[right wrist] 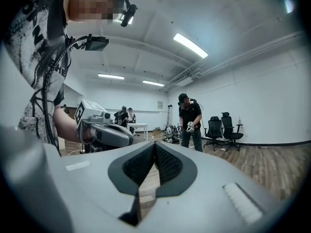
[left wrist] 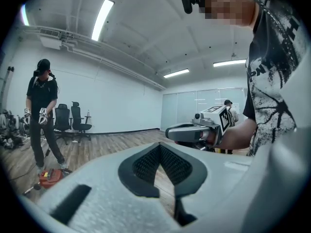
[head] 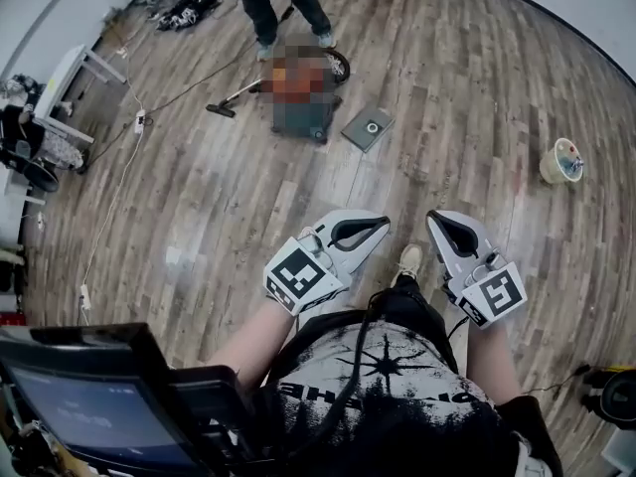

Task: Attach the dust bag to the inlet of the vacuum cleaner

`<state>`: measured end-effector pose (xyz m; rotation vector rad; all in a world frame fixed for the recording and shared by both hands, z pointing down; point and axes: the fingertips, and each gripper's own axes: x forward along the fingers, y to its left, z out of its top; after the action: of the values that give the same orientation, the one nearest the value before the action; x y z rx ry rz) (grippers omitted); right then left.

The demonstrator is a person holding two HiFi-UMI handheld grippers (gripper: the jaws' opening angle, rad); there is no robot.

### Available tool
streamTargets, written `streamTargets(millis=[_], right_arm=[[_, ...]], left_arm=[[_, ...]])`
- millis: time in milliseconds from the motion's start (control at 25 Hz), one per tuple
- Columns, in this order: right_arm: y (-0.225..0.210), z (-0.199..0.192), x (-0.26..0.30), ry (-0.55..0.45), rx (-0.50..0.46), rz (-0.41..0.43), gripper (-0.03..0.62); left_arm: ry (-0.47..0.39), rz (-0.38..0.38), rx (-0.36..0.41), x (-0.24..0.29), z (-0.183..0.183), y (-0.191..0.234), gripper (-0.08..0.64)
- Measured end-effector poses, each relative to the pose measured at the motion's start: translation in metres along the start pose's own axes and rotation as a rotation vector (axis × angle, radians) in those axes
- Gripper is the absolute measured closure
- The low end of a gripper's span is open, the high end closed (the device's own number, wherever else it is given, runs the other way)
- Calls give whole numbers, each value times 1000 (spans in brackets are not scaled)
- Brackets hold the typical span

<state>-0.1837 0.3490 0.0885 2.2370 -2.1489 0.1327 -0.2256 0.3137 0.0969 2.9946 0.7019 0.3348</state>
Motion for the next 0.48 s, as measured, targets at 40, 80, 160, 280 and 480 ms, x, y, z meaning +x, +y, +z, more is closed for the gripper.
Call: streamTargets(millis=[40, 80, 160, 280, 480], right_arm=[[-15, 2, 5, -3, -6, 14, 589], [-30, 6, 9, -7, -13, 29, 589], [-60, 14, 15, -12, -28, 59, 589], [-108, 23, 17, -15, -40, 89, 589], [-193, 27, 11, -12, -29, 94, 589]], left_arm=[[0, 16, -3, 12, 4, 9, 561], [3, 30, -5, 23, 8, 18, 561], [0, 55, -3, 48, 20, 35, 561], [-12, 79, -4, 89, 38, 58, 561], [-16, 125, 21, 161, 67, 99, 561]])
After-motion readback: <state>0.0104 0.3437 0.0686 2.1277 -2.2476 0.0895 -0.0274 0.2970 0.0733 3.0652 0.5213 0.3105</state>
